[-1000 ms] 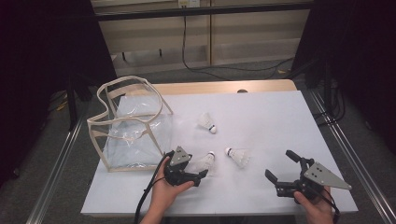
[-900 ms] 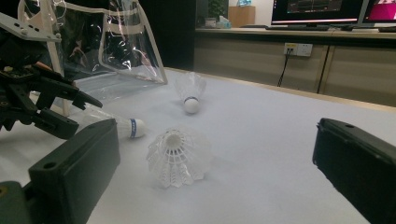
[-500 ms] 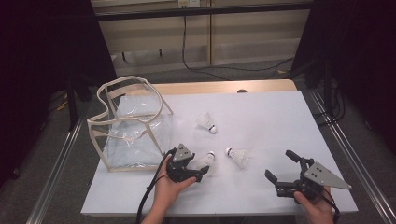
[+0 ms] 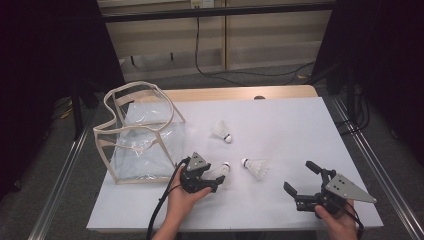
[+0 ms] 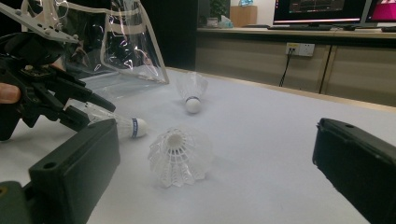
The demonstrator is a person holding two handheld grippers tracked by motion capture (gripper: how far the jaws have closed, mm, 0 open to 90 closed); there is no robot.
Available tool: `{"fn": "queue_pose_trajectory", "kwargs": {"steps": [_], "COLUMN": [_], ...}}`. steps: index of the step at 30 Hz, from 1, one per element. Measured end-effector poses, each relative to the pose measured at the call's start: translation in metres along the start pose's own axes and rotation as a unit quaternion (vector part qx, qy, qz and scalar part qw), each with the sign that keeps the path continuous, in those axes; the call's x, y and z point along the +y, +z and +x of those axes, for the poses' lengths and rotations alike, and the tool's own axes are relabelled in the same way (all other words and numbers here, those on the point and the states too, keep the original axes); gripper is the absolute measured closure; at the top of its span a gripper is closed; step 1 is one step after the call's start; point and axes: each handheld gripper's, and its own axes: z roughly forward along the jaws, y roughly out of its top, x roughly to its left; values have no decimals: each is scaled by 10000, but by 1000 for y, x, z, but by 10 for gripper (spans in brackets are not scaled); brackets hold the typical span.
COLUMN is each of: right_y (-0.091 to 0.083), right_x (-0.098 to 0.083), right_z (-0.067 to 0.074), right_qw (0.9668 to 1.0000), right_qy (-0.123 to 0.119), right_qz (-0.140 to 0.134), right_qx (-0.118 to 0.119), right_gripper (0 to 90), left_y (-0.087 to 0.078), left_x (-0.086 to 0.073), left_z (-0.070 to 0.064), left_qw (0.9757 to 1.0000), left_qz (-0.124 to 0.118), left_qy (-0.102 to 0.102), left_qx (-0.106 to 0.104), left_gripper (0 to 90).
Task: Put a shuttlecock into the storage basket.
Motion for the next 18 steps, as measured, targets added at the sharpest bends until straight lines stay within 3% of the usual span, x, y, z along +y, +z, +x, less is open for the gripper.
{"fn": "queue_pose_trajectory", "kwargs": {"steps": [6, 18], "right_y": [0, -1], "right_x": [0, 0], "right_z": [0, 0], "right_qw": [10000, 10000], "right_qy": [1, 17], "right_qz": [1, -8], "right_qx": [4, -1], "right_gripper": [5, 5], "left_y": [0, 6], "left_x": [0, 4], "left_z": [1, 0], "left_qw": [10000, 10000], "left_qz": [61, 13], "left_qy": [-14, -67], "left_qx": [17, 33], "left_gripper": [348, 491]}}
